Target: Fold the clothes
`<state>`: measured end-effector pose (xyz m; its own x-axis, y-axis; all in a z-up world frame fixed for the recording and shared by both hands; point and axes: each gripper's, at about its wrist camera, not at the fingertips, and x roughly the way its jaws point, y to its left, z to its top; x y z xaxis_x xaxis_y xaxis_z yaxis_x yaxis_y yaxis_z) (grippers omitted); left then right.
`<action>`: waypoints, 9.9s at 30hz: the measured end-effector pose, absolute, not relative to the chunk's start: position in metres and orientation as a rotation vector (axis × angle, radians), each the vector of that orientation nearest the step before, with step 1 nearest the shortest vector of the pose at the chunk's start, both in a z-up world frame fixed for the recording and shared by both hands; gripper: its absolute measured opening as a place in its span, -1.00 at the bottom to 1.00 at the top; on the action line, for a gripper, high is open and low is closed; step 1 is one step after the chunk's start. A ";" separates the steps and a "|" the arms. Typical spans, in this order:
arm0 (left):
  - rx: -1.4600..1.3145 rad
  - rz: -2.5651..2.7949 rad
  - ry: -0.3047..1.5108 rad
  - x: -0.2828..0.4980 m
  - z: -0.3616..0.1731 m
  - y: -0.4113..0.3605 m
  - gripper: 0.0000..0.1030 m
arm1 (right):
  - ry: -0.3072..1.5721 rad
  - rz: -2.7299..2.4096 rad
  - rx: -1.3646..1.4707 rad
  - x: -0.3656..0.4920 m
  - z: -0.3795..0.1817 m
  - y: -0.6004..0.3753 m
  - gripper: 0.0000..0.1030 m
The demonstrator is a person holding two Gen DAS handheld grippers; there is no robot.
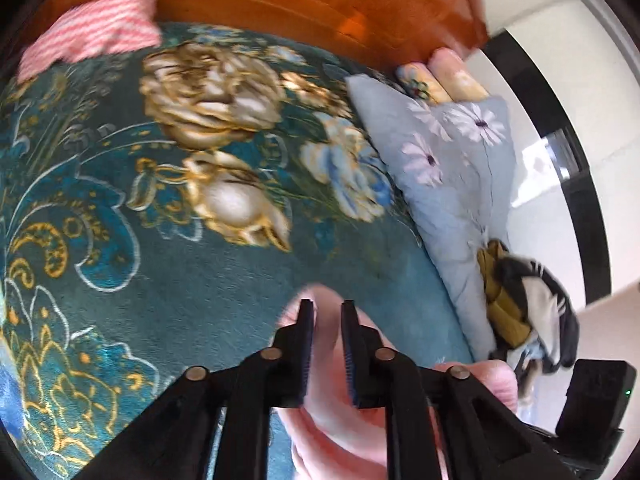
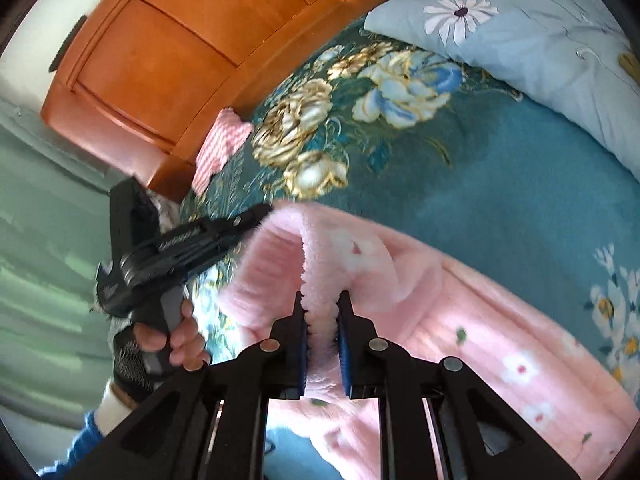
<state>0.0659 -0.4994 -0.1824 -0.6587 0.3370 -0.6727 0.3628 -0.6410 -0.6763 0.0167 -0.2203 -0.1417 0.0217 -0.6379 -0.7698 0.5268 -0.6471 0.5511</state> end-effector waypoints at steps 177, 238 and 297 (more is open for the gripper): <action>1.784 -2.247 1.427 0.214 -0.214 -0.222 0.20 | -0.938 -2.745 2.102 0.191 -0.219 0.457 -0.42; 1.901 -2.277 1.503 0.203 -0.217 -0.195 0.31 | -0.520 -1.951 1.906 0.137 -0.207 0.129 -0.10; 1.960 -2.323 1.339 0.190 -0.226 -0.218 0.16 | -0.597 -1.922 1.929 0.124 -0.204 0.161 -0.05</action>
<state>0.1899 -0.2177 -0.2265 -0.2928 0.5970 -0.7469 0.3471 -0.6615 -0.6648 0.1239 0.1605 -0.2042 -0.0099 -0.5264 -0.8502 -0.0484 -0.8490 0.5262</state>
